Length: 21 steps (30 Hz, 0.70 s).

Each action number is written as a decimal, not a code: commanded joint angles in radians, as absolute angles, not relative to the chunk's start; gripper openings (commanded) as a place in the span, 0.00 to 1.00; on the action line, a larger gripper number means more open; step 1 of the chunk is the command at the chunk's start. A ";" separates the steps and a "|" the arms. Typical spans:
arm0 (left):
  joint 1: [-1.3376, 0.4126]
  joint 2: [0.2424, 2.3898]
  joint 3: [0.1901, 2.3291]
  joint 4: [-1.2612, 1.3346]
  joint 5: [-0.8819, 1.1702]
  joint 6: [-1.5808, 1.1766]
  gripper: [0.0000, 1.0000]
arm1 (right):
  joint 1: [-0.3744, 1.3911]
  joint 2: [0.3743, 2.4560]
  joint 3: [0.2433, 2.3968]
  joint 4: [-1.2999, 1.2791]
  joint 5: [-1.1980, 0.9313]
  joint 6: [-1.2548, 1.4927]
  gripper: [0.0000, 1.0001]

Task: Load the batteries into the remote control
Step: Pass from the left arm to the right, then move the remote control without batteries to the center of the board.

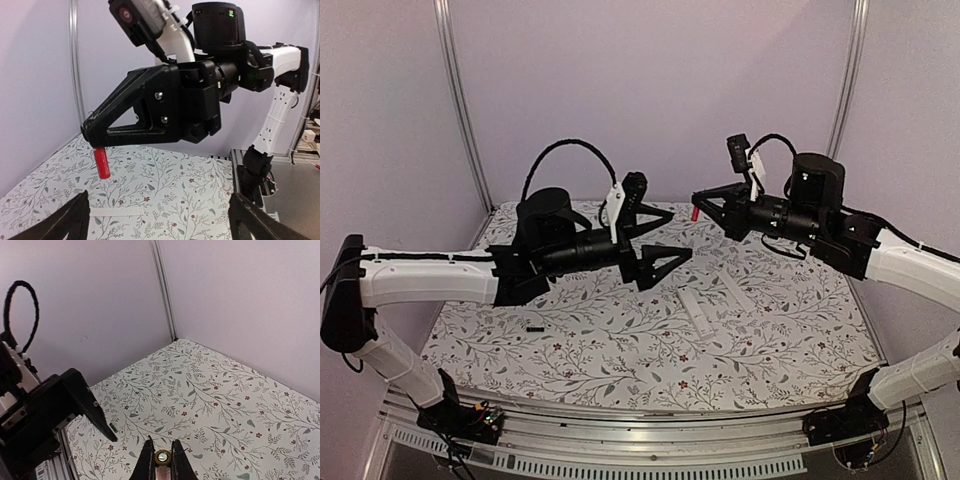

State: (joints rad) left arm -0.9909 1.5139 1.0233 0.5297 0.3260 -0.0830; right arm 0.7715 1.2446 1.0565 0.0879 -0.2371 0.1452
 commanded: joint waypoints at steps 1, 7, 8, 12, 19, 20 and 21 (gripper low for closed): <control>-0.998 1.366 0.935 0.451 0.137 -0.096 1.00 | 0.755 1.393 1.149 -0.270 -0.086 0.133 0.00; -0.987 1.315 0.851 0.345 -0.074 -0.184 1.00 | 0.755 1.593 1.201 -0.451 -0.070 0.159 0.00; -0.984 1.319 0.843 0.329 -0.095 -0.194 1.00 | 0.756 1.613 1.204 -0.471 -0.068 0.163 0.00; -0.968 1.332 0.812 0.315 -0.128 -0.204 1.00 | 0.756 1.690 1.202 -0.505 -0.076 0.171 0.00; -0.945 1.354 0.806 0.309 -0.114 -0.185 1.00 | 0.758 1.766 1.190 -0.487 -0.062 0.178 0.00; -0.942 1.356 0.806 0.305 -0.114 -0.186 1.00 | 0.758 1.778 1.192 -0.485 -0.060 0.179 0.00; -0.938 1.357 0.805 0.299 -0.115 -0.189 1.00 | 0.758 1.792 1.197 -0.485 -0.059 0.182 0.00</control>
State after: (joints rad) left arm -0.9588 1.3430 0.8143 0.3225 -0.0998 -0.1871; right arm 0.7563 1.7435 1.1831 -0.4747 -0.0818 0.1665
